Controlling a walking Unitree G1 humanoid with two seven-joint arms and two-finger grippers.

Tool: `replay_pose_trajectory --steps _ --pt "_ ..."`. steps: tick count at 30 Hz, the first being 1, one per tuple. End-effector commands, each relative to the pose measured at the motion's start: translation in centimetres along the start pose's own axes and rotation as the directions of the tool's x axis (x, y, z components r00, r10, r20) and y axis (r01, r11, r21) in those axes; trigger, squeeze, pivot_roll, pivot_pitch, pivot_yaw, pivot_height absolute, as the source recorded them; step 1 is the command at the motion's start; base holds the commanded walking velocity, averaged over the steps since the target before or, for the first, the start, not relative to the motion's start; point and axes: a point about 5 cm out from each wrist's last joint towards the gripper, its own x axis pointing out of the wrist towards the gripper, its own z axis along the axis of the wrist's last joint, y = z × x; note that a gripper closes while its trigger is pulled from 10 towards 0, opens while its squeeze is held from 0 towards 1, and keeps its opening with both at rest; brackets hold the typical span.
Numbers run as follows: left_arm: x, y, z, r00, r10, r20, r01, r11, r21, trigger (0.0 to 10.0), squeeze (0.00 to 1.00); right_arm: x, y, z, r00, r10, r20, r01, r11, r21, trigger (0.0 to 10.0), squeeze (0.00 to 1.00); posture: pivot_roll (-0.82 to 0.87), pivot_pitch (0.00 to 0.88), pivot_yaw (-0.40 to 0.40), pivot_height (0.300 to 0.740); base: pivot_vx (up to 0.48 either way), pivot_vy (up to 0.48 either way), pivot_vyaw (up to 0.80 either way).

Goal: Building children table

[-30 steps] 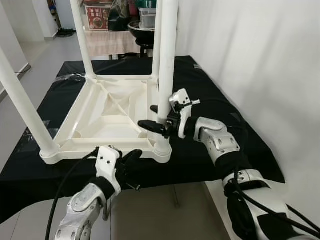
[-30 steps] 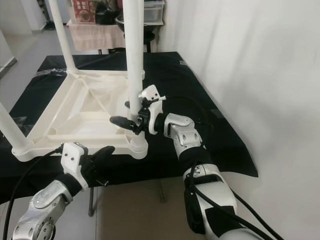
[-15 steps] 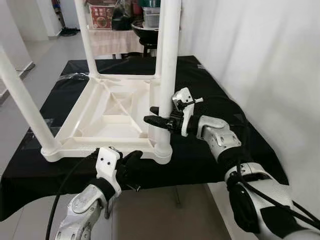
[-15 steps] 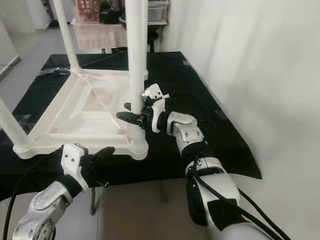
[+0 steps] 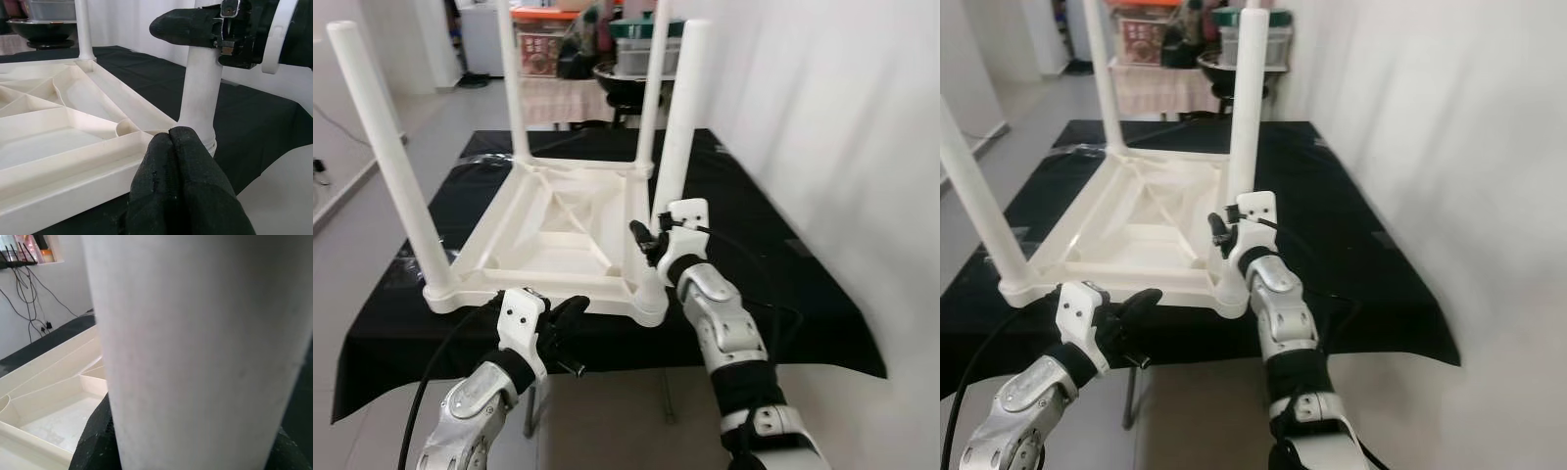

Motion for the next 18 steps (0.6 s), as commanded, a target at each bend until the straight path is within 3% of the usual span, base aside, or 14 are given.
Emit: replay_pose_trajectory --steps 1,2,5,7,8,9,10,11,12,13,15,16,17,18 --pt "0.0 0.1 -0.1 1.0 0.008 -0.008 -0.008 1.0 0.005 10.0 0.0 0.2 0.4 -1.7 0.996 -0.014 -0.092 0.018 0.999 0.044 10.0 0.0 0.05 0.0 -0.056 0.74 0.0 0.0 0.0" --pt "-0.1 0.0 0.0 1.0 0.021 -0.004 -0.021 1.0 0.005 10.0 0.0 0.4 1.3 -1.3 0.995 0.035 -0.097 -0.03 0.998 0.053 10.0 0.95 0.05 0.0 -0.059 0.74 0.0 0.0 0.0" --pt "-0.1 0.0 0.0 1.0 0.022 -0.004 -0.022 1.0 0.006 10.0 0.0 0.5 1.8 -0.7 0.992 0.096 -0.087 -0.09 0.994 0.07 10.0 1.0 0.06 0.0 -0.058 0.74 0.0 0.0 0.0" --pt "-0.1 0.0 -0.1 1.0 0.019 -0.006 -0.019 1.0 0.006 10.0 0.0 1.1 1.6 0.1 0.986 0.159 -0.055 -0.153 0.982 0.109 10.0 1.0 0.06 0.0 -0.057 0.74 0.0 0.0 0.0" --pt "0.0 -0.1 -0.1 1.0 0.015 -0.007 -0.015 1.0 0.006 10.0 0.0 1.5 1.6 0.6 0.972 0.232 -0.028 -0.228 0.968 0.109 10.0 0.95 0.06 0.0 -0.058 0.74 0.0 0.0 0.0" --pt "0.0 -0.1 -0.1 1.0 0.012 -0.008 -0.012 1.0 0.006 10.0 0.0 1.7 1.4 1.1 0.959 0.282 -0.01 -0.28 0.955 0.099 10.0 0.82 0.06 0.0 -0.058 0.74 0.0 0.0 0.0" --pt "0.0 -0.1 -0.1 1.0 0.012 -0.008 -0.012 1.0 0.006 10.0 0.0 1.7 1.4 1.1 0.959 0.282 -0.01 -0.28 0.955 0.099 10.0 0.82 0.06 0.0 -0.058 0.74 0.0 0.0 0.0" --pt "0.0 -0.1 -0.1 1.0 0.01 -0.008 -0.01 1.0 0.005 10.0 0.0 1.8 1.1 1.4 0.932 0.363 -0.007 -0.362 0.929 0.071 10.0 0.0 0.06 0.0 -0.06 0.74 0.0 0.0 0.0" --pt "0.0 -0.2 -0.1 1.0 0.009 -0.009 -0.009 1.0 0.005 10.0 0.0 1.8 0.7 1.7 0.903 0.429 -0.015 -0.428 0.903 0.039 10.0 0.0 0.06 0.0 -0.061 0.74 0.0 0.0 0.0" --pt "0.0 -0.2 -0.1 1.0 0.009 -0.009 -0.009 1.0 0.005 10.0 0.0 1.8 0.7 1.7 0.903 0.429 -0.015 -0.428 0.903 0.039 10.0 0.0 0.06 0.0 -0.061 0.74 0.0 0.0 0.0" --pt "0.0 -0.2 -0.1 1.0 0.009 -0.008 -0.009 1.0 0.004 10.0 0.0 1.4 0.1 1.3 0.831 0.552 -0.072 -0.554 0.832 -0.011 10.0 0.0 0.06 0.0 -0.07 0.74 0.0 0.0 0.0" --pt "0.0 -0.2 -0.1 1.0 0.009 -0.008 -0.009 1.0 0.004 10.0 0.0 1.4 0.1 1.3 0.831 0.552 -0.072 -0.554 0.832 -0.011 10.0 0.0 0.06 0.0 -0.07 0.74 0.0 0.0 0.0" --pt "0.0 -0.3 -0.1 1.0 0.011 -0.006 -0.011 1.0 0.002 10.0 0.0 0.9 -0.6 0.5 0.777 0.615 -0.133 -0.623 0.782 -0.022 10.0 0.0 0.07 0.0 -0.075 0.74 0.0 0.0 0.0" --pt "0.0 -0.3 -0.1 1.0 0.012 -0.005 -0.012 1.0 0.001 10.0 0.0 0.8 -0.9 0.2 0.766 0.624 -0.154 -0.634 0.773 -0.021 10.0 0.0 0.07 0.0 -0.075 0.74 0.0 0.0 0.0"
